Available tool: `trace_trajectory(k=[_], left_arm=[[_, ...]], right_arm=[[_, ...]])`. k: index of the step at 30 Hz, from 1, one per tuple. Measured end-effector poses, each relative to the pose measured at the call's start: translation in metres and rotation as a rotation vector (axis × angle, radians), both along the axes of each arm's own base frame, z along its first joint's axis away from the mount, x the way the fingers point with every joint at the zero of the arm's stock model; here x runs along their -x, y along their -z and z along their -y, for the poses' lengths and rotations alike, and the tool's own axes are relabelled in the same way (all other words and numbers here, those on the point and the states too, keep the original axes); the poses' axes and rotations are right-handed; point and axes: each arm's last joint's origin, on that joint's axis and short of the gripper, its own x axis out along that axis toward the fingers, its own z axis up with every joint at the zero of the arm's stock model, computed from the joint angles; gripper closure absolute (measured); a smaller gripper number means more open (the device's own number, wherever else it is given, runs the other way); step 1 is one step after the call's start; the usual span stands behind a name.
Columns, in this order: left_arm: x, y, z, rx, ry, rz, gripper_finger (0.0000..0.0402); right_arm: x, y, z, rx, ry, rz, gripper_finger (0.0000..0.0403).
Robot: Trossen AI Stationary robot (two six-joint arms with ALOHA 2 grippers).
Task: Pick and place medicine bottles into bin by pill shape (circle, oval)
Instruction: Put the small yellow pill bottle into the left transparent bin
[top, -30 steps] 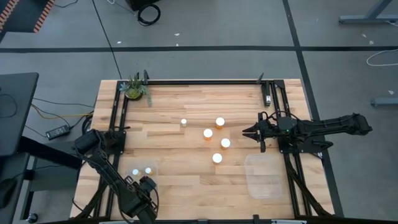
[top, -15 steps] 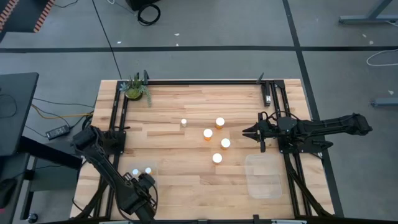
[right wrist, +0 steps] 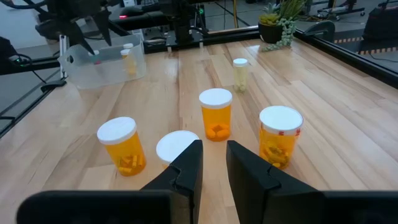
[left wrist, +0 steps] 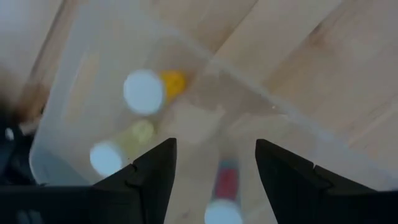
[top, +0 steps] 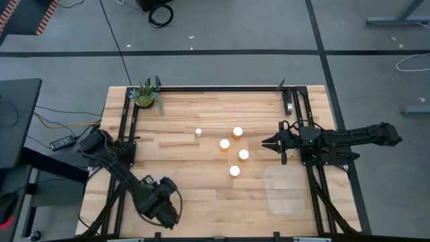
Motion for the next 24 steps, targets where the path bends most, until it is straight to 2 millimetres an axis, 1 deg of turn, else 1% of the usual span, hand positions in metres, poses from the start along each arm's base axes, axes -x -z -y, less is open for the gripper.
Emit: trace_trajectory(k=[3,12,19,24], left_arm=[[-0.012,0.0,-0.009,0.021,0.043,0.01,0.0173],[-0.039,-0.002,-0.042,0.042,0.155,0.013,0.0181],[-0.064,-0.002,-0.068,0.072,0.257,0.07,0.0184],[-0.078,-0.003,-0.089,0.075,0.34,0.098,0.0185]], right_arm=[[0.0,0.0,0.0,0.0,0.0,0.0,0.0324],[0.0,0.0,0.0,0.0,0.0,0.0,0.0324],[0.0,0.0,0.0,0.0,0.0,0.0,0.0324],[0.0,0.0,0.0,0.0,0.0,0.0,0.0324]])
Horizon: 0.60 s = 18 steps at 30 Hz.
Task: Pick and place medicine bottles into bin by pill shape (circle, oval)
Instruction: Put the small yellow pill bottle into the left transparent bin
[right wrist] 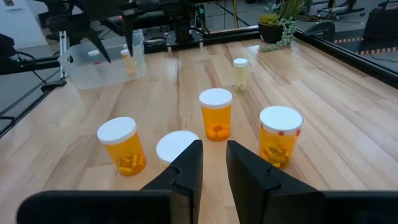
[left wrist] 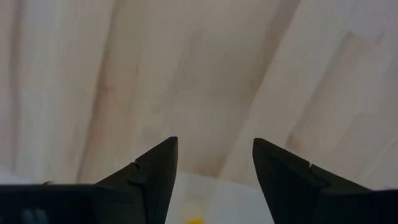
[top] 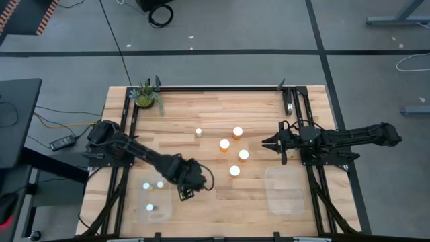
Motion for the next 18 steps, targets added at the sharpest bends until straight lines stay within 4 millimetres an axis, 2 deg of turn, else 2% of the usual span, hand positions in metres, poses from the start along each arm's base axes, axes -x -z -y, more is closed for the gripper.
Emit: trace_trajectory(k=[12,18], left_arm=[[-0.025,0.0,-0.066,-0.046,0.186,0.026,0.0194],[-0.03,0.005,-0.096,-0.066,0.241,0.029,0.0199]], right_arm=[[0.0,0.0,0.0,0.0,0.0,0.0,0.0324],[0.0,0.0,0.0,0.0,0.0,0.0,0.0324]])
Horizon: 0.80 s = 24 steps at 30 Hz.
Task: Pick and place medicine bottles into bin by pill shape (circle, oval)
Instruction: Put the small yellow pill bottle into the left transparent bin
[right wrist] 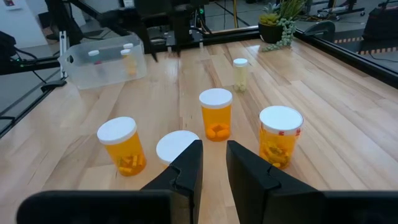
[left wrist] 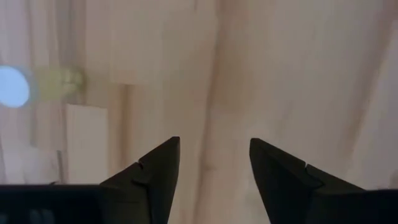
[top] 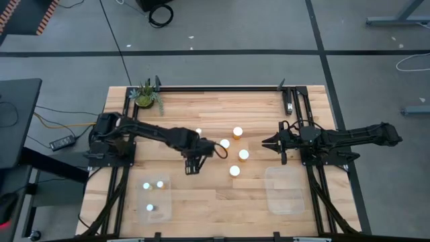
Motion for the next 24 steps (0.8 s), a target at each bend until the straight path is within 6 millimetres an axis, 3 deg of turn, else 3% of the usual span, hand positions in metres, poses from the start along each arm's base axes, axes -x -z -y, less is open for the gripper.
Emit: trace_trajectory(k=[12,24], left_arm=[[0.015,0.042,-0.06,0.035,-0.033,-0.059,0.0209],[0.016,0.046,-0.112,0.053,-0.195,0.044,0.0194]], right_arm=[[0.0,0.0,0.0,0.0,-0.001,0.001,0.0324],[0.0,0.0,0.0,0.0,0.0,0.0,0.0324]])
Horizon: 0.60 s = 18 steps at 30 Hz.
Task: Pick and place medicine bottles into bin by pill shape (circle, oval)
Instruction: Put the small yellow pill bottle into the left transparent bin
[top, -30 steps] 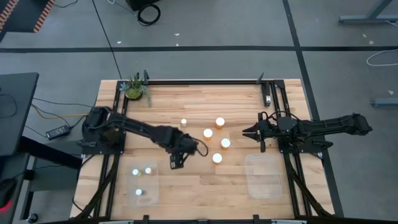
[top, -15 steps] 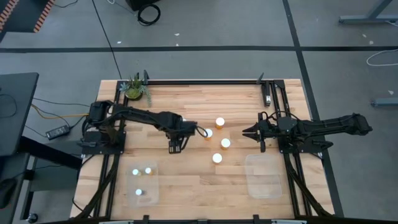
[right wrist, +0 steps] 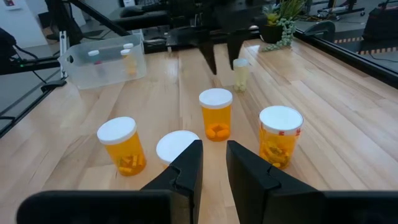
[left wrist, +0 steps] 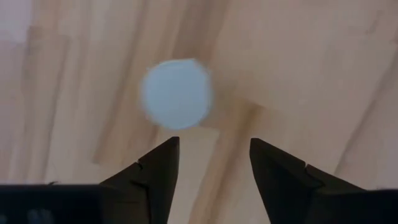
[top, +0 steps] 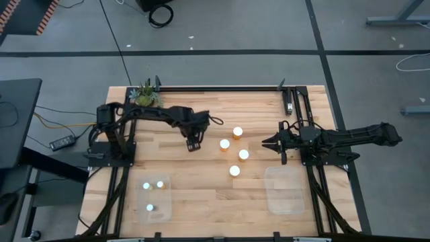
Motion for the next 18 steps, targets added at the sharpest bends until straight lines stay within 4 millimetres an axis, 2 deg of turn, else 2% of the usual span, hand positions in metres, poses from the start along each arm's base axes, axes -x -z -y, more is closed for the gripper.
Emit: trace_trajectory(k=[4,9,18], left_arm=[[0.003,0.0,-0.011,0.07,-0.026,0.02,0.0166],[-0.001,0.002,-0.018,0.068,-0.03,0.054,0.0143],[-0.011,-0.001,-0.017,0.001,0.006,0.142,0.0154]], right_arm=[[0.0,0.0,0.0,0.0,0.0,0.0,0.0324],[0.0,0.0,0.0,0.0,-0.001,0.0,0.0324],[0.0,0.0,0.0,0.0,-0.001,0.0,0.0324]])
